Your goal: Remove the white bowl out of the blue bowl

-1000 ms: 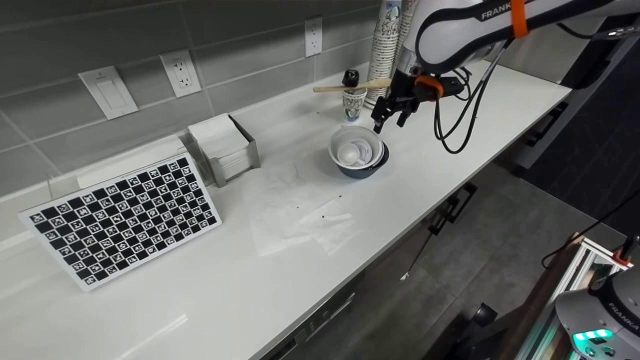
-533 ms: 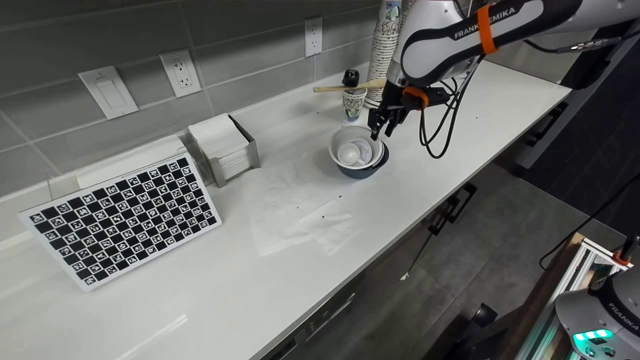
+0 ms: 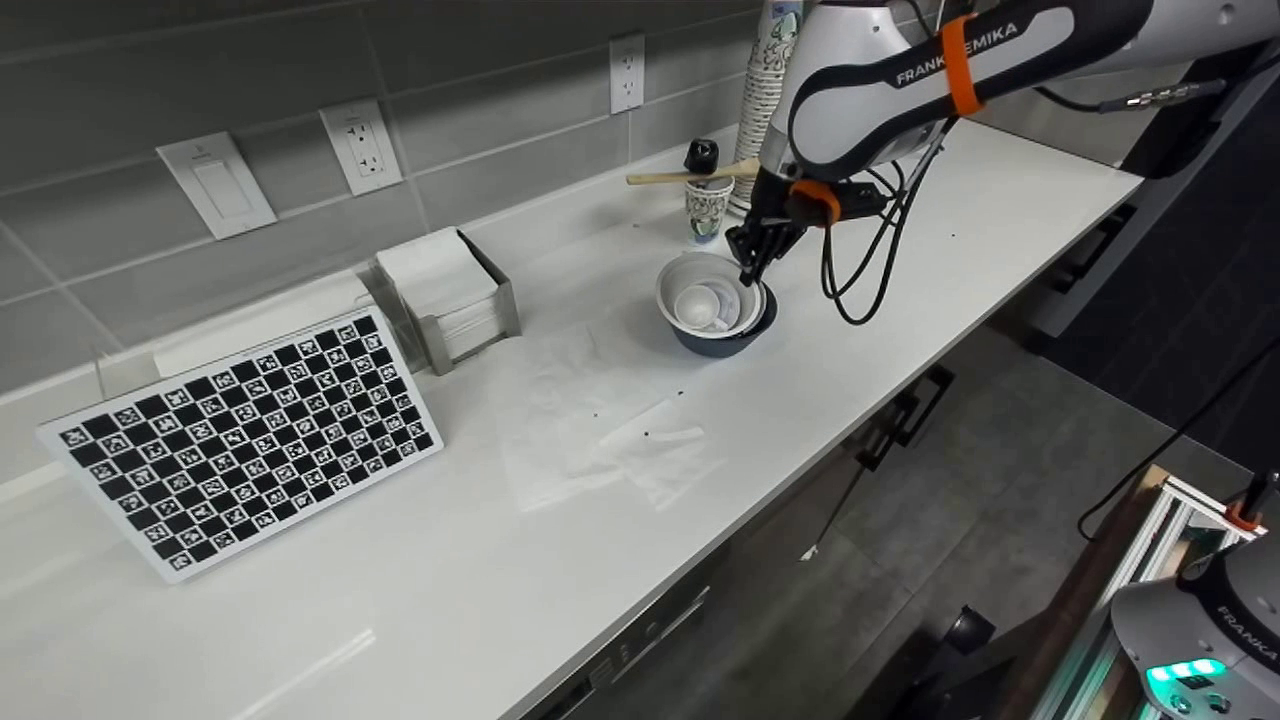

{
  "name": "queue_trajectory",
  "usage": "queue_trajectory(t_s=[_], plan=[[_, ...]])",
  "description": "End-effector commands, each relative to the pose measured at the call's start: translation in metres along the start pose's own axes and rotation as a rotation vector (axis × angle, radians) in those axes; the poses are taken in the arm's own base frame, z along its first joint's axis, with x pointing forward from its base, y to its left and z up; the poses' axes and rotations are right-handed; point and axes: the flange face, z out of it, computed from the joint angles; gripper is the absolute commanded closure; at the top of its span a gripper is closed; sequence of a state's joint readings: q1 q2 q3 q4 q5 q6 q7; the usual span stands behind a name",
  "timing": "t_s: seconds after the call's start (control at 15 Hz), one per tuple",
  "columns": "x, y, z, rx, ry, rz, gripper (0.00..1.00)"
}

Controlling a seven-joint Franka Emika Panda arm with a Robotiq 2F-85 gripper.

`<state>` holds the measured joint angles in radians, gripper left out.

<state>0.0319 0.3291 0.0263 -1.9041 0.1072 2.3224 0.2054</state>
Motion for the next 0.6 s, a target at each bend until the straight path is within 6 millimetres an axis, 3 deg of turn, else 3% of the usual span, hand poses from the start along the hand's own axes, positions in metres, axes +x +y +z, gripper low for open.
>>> queue_trajectory(t_s=[0.0,0.13,0.4,0.47,0.53], plan=[[0.0025,-0.0076,0.002,0.014,-0.007,0.027,0.64],[0.0045,-0.0054,0.0003,0.019,-0.006,0.04,0.6],[0.0051,-0.0019,0.0033,0.051,-0.027,0.069,0.31],[0.0051,-0.0015,0.0052,0.061,-0.032,0.077,0.27],[0.0047,-0.0015,0.0082,0.075,-0.042,0.086,0.3]])
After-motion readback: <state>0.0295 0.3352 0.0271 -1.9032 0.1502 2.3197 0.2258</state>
